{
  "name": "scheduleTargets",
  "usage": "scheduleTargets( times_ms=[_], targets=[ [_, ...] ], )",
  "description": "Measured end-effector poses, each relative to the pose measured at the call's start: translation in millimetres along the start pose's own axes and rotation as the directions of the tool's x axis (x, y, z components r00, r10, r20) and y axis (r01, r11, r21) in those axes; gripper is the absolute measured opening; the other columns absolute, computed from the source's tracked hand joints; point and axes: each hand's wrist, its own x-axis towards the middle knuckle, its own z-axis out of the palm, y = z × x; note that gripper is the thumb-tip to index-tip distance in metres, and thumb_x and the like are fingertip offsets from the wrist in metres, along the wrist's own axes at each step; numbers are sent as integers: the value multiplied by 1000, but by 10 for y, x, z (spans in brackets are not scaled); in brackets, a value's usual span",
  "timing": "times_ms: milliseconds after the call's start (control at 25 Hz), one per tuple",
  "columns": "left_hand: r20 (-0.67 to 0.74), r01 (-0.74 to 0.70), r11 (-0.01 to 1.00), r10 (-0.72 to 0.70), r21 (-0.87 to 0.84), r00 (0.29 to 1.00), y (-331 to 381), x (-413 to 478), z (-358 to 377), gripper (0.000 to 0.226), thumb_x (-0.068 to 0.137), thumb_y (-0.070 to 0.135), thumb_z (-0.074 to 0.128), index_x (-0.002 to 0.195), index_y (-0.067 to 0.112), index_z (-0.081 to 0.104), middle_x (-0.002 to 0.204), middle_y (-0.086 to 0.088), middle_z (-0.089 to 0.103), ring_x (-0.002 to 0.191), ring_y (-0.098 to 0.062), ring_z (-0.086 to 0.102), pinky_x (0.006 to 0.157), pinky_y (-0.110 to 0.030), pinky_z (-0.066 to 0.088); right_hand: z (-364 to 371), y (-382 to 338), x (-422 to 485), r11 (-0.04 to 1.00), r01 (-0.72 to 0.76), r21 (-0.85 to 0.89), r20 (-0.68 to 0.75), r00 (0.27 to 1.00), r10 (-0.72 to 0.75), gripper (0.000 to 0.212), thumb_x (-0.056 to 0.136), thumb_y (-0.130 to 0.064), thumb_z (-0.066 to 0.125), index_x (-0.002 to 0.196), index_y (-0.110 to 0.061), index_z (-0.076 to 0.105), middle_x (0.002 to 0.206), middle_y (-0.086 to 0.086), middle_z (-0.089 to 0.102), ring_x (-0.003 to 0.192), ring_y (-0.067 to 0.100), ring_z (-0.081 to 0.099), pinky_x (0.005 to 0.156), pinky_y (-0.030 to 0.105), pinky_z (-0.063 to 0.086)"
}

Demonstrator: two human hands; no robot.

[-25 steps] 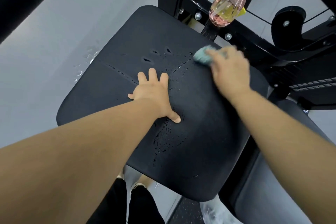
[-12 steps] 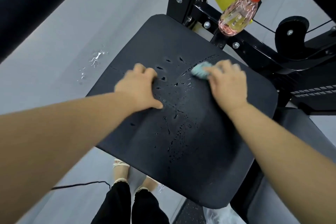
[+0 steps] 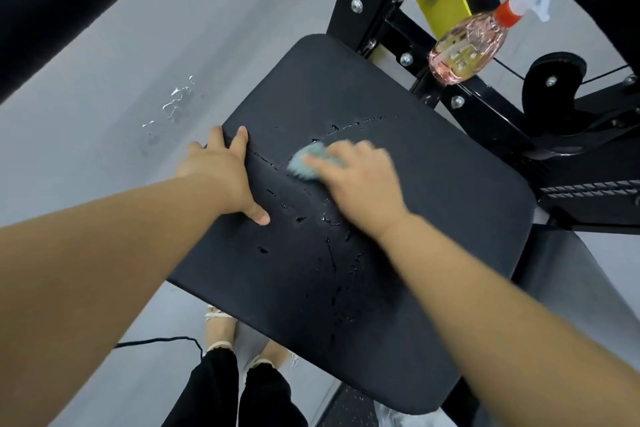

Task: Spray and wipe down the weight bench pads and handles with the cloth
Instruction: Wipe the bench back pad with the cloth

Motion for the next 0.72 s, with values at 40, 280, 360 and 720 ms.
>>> scheduleTargets(
  times_ms=[40, 280, 360, 720],
  targets=[
    [0, 1, 1000, -1, 8, 1000, 13, 3, 8, 141, 50, 60, 83, 148, 29, -14, 150, -3, 5, 132, -34, 22, 92, -41, 43, -33, 295, 86, 987, -136, -89, -32, 990, 134, 32, 77, -15, 53, 102, -28, 70, 91, 9, 63, 66, 31, 55, 53, 33, 41],
    [-5, -32, 999, 32, 0, 999, -49, 26, 20, 142, 48, 63, 81, 148, 28, -14, 147, -4, 7, 128, -32, 27, 87, -41, 46, 98, 192, 572, 642, -766, -24, -51, 642, 765, 29, 89, -24, 53, 118, -26, 58, 111, 13, 52, 93, 34, 51, 67, 37, 36],
    [-10, -37, 999, 37, 15, 999, -42, 29, 27, 143, 48, 63, 81, 148, 27, -14, 149, -5, 5, 128, -32, 27, 85, -39, 46, 229, -505, 552, 846, -531, 39, -68, 844, 533, 29, 78, -21, 61, 106, -25, 65, 93, 10, 58, 73, 31, 53, 57, 33, 28],
    [-17, -51, 998, 52, 38, 998, -43, 53, 40, 142, 51, 66, 78, 147, 25, -18, 152, -5, -4, 129, -33, 25, 75, -35, 49, 107, 657, 865, 794, -608, 3, -50, 793, 607, 33, 91, -20, 49, 123, -22, 59, 116, 18, 51, 96, 39, 51, 77, 45, 42]
  ],
)
